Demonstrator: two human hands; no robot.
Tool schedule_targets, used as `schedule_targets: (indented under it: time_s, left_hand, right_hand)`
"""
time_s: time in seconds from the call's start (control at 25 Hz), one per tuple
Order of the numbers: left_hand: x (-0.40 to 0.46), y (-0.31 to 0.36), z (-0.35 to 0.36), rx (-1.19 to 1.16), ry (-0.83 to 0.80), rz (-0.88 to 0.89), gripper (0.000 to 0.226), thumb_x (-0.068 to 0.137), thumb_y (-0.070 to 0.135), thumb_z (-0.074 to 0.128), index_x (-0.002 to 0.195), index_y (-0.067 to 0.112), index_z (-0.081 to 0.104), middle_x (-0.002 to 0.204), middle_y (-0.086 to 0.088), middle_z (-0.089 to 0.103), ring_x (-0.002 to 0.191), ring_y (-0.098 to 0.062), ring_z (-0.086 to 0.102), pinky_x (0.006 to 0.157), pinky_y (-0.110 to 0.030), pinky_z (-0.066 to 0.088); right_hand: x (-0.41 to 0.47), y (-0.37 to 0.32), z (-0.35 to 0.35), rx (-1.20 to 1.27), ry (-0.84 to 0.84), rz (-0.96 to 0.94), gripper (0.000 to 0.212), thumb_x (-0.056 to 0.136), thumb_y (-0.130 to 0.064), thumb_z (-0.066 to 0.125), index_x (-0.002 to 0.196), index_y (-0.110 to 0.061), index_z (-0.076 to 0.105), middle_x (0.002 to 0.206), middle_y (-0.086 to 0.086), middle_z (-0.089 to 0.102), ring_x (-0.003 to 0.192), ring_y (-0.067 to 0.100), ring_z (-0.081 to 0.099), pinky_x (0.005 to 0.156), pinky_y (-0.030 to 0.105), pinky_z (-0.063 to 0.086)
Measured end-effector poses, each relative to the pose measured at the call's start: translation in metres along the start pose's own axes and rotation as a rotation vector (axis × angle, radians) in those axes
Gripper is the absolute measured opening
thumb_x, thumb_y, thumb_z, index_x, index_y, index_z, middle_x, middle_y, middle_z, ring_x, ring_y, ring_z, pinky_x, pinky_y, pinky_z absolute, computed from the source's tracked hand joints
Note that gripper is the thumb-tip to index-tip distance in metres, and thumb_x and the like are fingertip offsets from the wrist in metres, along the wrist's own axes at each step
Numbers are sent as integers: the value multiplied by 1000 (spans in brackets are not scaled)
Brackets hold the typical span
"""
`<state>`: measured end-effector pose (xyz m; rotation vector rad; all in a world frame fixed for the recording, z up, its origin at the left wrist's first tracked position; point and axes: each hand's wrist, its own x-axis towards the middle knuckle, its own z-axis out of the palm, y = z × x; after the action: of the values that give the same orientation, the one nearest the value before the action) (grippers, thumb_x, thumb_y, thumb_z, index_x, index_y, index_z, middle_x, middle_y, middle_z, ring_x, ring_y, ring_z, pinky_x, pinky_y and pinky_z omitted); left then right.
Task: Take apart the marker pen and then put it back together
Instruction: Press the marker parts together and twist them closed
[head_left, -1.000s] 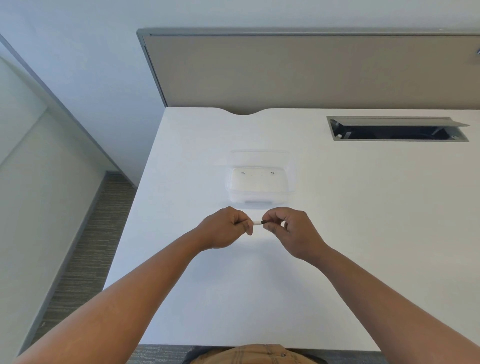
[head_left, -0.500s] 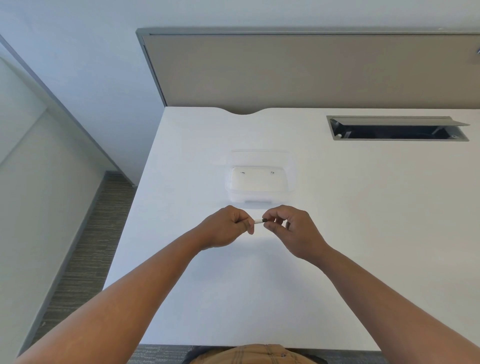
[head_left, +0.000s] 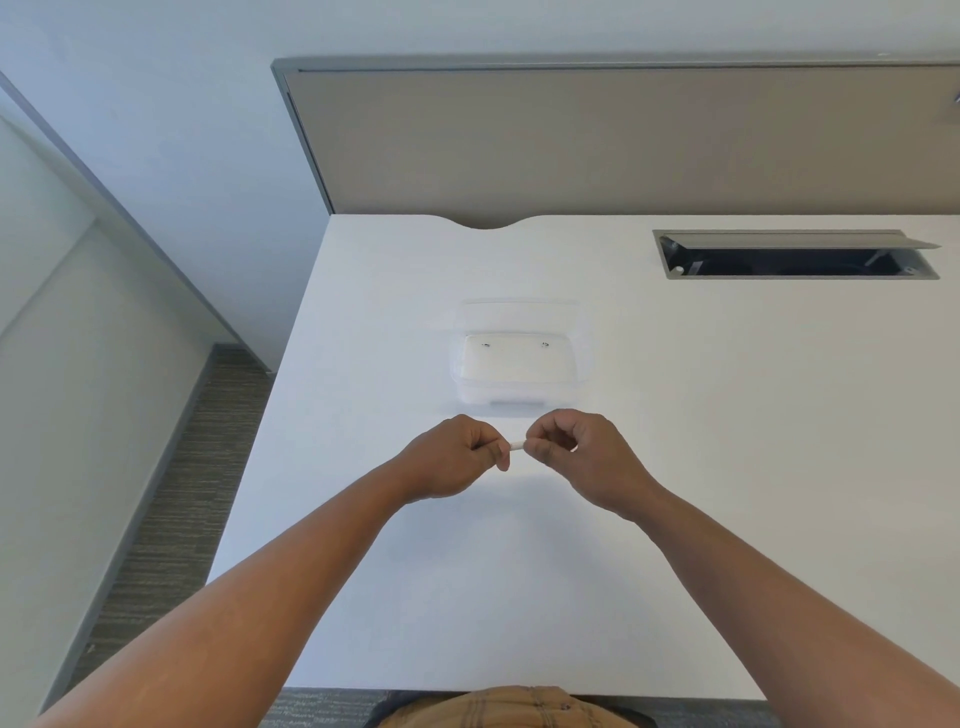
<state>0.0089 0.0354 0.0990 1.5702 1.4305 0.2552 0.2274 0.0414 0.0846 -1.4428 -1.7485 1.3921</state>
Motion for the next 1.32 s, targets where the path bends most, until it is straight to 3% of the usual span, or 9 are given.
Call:
schedule_targets:
  time_s: [0.24, 0.44, 0.6, 0.76, 0.88, 1.04, 1.12, 1.2, 1.32]
  left_hand:
    - [1, 7, 0, -13, 4, 14, 30, 99, 30, 51, 79, 28, 73, 55, 12, 40, 52, -13, 35, 56, -28, 32]
    - [1, 10, 6, 57, -13, -1, 30, 98, 32, 50, 77, 32, 71, 55, 15, 47, 53, -11, 40, 59, -29, 36]
    - [1, 7, -1, -158, -43, 17, 33, 102, 30, 53, 79, 21, 75, 76, -4, 48, 71, -19, 40, 66, -32, 33]
    - [2, 9, -3, -178, -93, 15, 33, 102, 32, 54, 79, 23, 76, 66, 9, 45, 72, -17, 38, 66, -29, 33]
    - [4, 10, -1, -139, -77, 18, 32, 101, 32, 53, 79, 24, 75, 73, 3, 51, 73, -18, 42, 68, -32, 36]
    - [5, 13, 1, 62, -25, 2, 31, 100, 36, 50, 77, 33, 70, 52, 21, 50, 49, -3, 42, 60, -28, 38]
    - [5, 14, 0, 57, -32, 7, 31, 101, 35, 50, 78, 32, 71, 57, 21, 54, 53, -2, 47, 62, -28, 40]
    - [5, 14, -5, -70, -56, 8, 31, 102, 32, 52, 80, 25, 74, 69, 18, 61, 67, 0, 54, 69, -26, 41]
    - [6, 13, -12, -147, -105, 5, 32, 102, 30, 54, 80, 22, 75, 60, 21, 53, 62, 1, 46, 69, -25, 37]
  right_hand:
    - [1, 3, 0, -167, 75, -156, 21, 97, -24, 63, 77, -26, 67, 69, -2, 64, 59, 5, 46, 57, 18, 38]
    - [-3, 5, 5, 15, -16, 70, 41, 100, -45, 49, 65, -26, 59, 55, -11, 55, 51, 6, 42, 52, 22, 36]
    - [-2, 14, 0, -156, 61, -175, 11, 96, -35, 61, 91, -31, 69, 76, -21, 63, 68, 3, 53, 62, 13, 40]
    - [1, 19, -1, -357, 105, -345, 8, 97, -31, 57, 94, -34, 64, 80, -16, 63, 80, 6, 53, 68, 15, 36]
    - [0, 15, -2, -306, 23, -257, 17, 99, -35, 52, 84, -30, 59, 69, -7, 57, 66, 9, 45, 61, 24, 37]
    - [-2, -1, 5, 191, -67, 127, 42, 94, -46, 52, 59, -24, 51, 49, -4, 44, 47, 12, 34, 53, 27, 30]
    - [0, -3, 5, 181, -69, 191, 44, 95, -48, 52, 59, -23, 54, 47, -3, 47, 45, 12, 35, 53, 27, 30]
    - [-1, 0, 3, 0, -10, 34, 33, 98, -43, 55, 71, -26, 64, 58, -3, 59, 51, 6, 44, 54, 22, 36]
    - [-1, 9, -5, -186, 90, -232, 13, 99, -21, 61, 94, -26, 71, 77, -9, 66, 66, 6, 52, 62, 17, 41]
